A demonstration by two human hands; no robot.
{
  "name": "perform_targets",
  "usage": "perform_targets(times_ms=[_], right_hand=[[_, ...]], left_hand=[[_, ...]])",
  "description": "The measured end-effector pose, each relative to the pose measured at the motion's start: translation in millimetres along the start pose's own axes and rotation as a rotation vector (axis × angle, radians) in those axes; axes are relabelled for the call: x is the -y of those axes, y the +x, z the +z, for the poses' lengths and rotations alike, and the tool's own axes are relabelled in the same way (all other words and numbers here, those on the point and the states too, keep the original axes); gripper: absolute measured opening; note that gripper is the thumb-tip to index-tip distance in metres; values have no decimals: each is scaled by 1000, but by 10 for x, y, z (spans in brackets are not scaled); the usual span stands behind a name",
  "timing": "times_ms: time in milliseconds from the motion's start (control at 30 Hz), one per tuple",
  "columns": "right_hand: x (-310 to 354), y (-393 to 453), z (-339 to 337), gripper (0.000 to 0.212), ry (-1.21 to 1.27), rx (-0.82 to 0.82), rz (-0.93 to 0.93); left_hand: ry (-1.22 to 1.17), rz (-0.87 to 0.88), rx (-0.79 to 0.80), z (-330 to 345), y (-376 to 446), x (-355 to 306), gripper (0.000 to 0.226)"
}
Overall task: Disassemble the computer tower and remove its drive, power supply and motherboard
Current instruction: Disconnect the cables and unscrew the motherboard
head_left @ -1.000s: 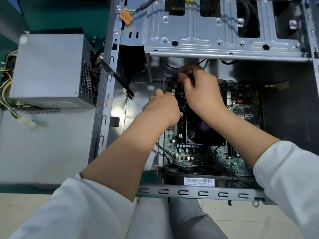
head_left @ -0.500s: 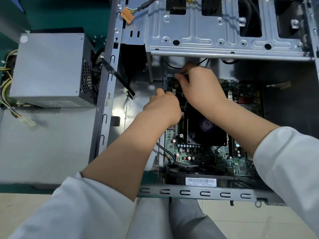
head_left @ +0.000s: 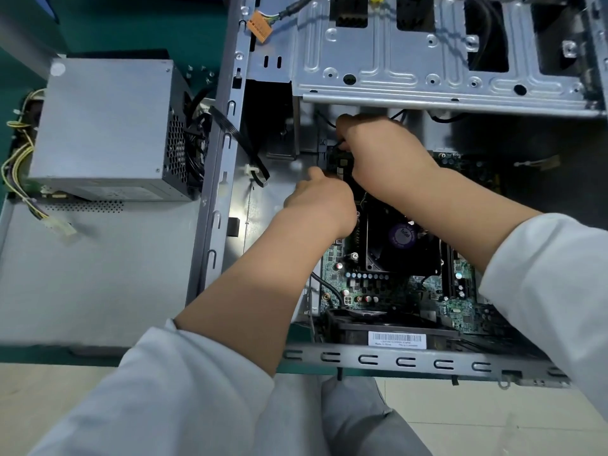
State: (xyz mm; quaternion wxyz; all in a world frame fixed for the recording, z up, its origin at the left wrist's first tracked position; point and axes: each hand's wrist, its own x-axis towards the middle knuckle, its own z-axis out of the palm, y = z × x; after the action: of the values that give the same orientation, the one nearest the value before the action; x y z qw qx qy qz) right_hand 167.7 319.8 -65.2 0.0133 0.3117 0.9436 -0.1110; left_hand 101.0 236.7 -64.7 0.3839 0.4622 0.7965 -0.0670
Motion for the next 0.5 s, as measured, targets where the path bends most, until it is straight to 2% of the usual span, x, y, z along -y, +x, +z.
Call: perform_targets(times_ms=[233, 300, 367, 433, 500], right_hand=[[2, 13, -63, 34, -34, 42, -83], [-9, -19, -38, 32, -50, 33, -49], [2, -44, -2, 29, -127, -49, 31], [10, -43, 10, 35, -250, -115, 97], [17, -21, -3, 26, -305, -65, 116]], left_hand=[[9, 13, 8, -13, 0, 10, 19], [7, 7, 2, -10, 17, 8, 26], [1, 3, 3, -10, 25, 7, 31], [6, 9, 4, -15, 39, 4, 33], [10, 11, -2, -10, 56, -1, 30]])
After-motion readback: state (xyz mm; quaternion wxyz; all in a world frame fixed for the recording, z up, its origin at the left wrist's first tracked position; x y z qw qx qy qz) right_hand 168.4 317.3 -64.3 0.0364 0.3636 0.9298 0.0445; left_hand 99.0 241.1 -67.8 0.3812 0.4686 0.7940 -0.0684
